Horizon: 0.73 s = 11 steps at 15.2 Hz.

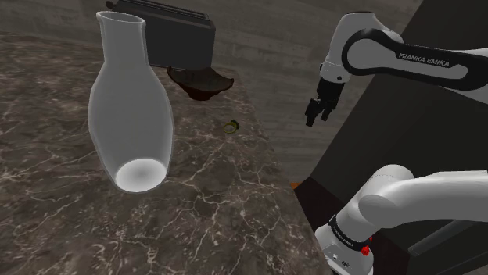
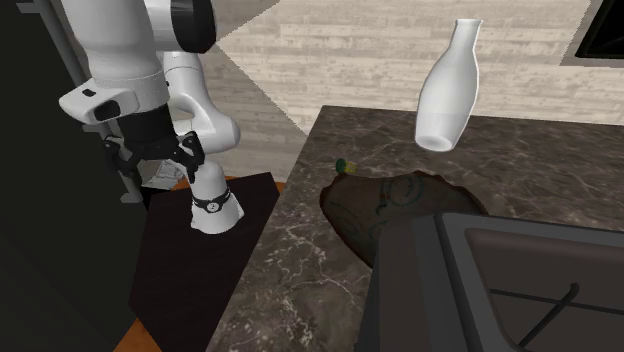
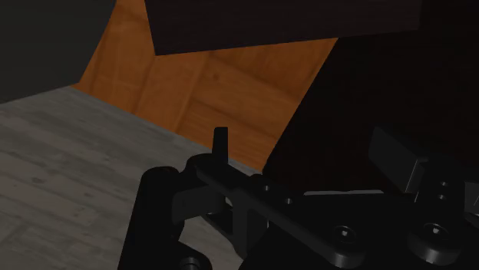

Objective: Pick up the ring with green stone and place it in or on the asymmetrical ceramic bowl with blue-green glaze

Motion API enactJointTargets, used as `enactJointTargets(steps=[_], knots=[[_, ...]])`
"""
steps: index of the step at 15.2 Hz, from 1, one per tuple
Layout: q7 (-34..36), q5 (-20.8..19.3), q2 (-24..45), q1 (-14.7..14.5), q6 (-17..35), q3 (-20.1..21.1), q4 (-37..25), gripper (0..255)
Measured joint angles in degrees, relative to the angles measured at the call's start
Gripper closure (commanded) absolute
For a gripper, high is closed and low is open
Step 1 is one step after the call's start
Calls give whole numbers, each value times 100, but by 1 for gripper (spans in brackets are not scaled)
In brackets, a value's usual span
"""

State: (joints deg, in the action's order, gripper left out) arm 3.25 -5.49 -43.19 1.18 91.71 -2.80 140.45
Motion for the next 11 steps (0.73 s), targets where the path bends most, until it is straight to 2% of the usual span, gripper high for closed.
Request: enactJointTargets(steps=[4, 11], knots=[[221, 179, 0, -129, 138, 223, -26, 0], [1001, 695, 169, -527, 709, 1019, -195, 0]])
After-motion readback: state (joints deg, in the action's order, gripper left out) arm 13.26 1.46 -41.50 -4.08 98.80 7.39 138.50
